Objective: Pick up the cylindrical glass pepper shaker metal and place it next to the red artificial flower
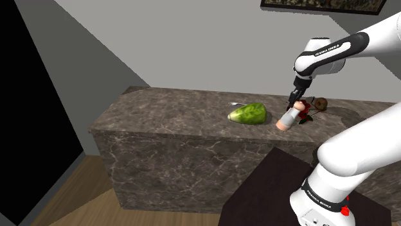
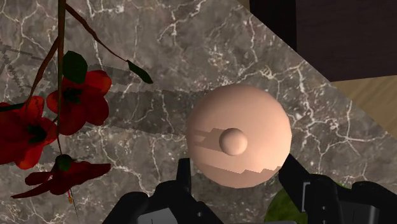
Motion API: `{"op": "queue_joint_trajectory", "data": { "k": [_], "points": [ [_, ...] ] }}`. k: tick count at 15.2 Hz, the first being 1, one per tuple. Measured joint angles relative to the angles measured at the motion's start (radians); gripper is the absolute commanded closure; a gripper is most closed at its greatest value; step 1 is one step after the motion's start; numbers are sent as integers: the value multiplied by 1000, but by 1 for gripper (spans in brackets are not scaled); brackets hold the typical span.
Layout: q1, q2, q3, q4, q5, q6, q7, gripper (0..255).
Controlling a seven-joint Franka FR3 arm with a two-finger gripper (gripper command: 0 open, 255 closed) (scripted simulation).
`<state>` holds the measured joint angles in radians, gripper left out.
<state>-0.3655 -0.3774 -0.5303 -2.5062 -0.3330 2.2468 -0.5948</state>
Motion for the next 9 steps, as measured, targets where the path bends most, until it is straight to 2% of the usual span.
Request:
{"op": "queue_joint_trajectory", "data": {
  "k": [1,7,9],
  "points": [
    [0,0,0,0,0,0,0,0],
    [0,0,0,0,0,0,0,0],
    [0,-24,13,20,1,-43,4,0]
  ]
}}
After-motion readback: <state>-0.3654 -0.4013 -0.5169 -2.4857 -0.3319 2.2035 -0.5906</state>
